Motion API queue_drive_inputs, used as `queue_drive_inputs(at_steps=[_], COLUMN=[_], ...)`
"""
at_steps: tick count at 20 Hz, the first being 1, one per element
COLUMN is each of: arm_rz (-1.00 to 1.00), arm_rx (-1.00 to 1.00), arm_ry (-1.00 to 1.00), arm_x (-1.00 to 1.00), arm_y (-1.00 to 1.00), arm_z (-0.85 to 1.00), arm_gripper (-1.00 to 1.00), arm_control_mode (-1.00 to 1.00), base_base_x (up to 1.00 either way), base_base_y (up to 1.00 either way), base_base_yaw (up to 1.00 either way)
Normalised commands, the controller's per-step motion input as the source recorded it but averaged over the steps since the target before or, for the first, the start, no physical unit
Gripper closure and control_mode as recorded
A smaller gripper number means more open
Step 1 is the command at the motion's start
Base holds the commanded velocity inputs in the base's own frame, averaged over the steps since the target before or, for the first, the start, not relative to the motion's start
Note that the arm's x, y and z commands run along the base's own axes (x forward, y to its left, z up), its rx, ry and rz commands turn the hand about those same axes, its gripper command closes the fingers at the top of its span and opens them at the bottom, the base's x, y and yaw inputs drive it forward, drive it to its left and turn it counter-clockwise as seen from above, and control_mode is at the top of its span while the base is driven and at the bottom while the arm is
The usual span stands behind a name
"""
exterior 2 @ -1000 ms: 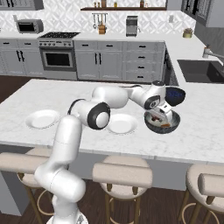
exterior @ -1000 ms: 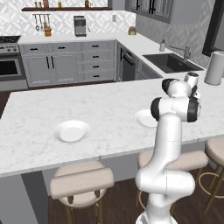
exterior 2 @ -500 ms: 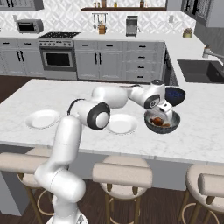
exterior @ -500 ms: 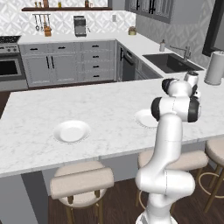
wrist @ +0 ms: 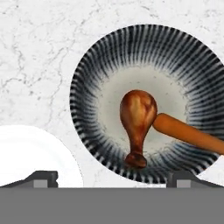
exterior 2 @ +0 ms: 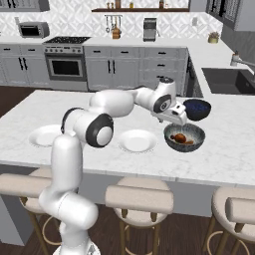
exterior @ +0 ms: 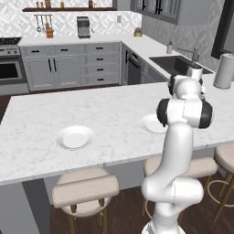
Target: Pick the chicken drumstick and carrot from their plates and place them in the bowl. Then put the bowl in the fridge.
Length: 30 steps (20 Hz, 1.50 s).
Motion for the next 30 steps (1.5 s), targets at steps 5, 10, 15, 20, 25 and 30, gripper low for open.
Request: queue_drive_inputs(at_steps=[5,10,15,20,25,30], arm_rz=[0.38,0.25,0.07,0.08,0.12,0.11], arm_rx=[-0.13,-0.09,-0.1,-0.03,-0.01,-0.05], arm_ry=[0.0,0.0,0.0,0.0,0.0,0.02], arm_x=[0.0,0.0,-0.07,0.0,0.0,0.29], arm_y=[0.21,-0.04,-0.03,0.01,-0.01,-0.16], arm_z=[-0.04,-0.08,-0.22,-0.36,-0.28,-0.33], arm_gripper=[-1.0,-1.0,-1.0,-1.0,-1.0,-1.0], arm_control_mode=[-1.0,-1.0,-1.0,-1.0,-1.0,-1.0], base_base_x=[0.0,0.0,0.0,0.0,0.0,0.0], base_base_y=[0.0,0.0,0.0,0.0,0.0,0.0], base_base_yaw=[0.0,0.0,0.0,0.0,0.0,0.0])
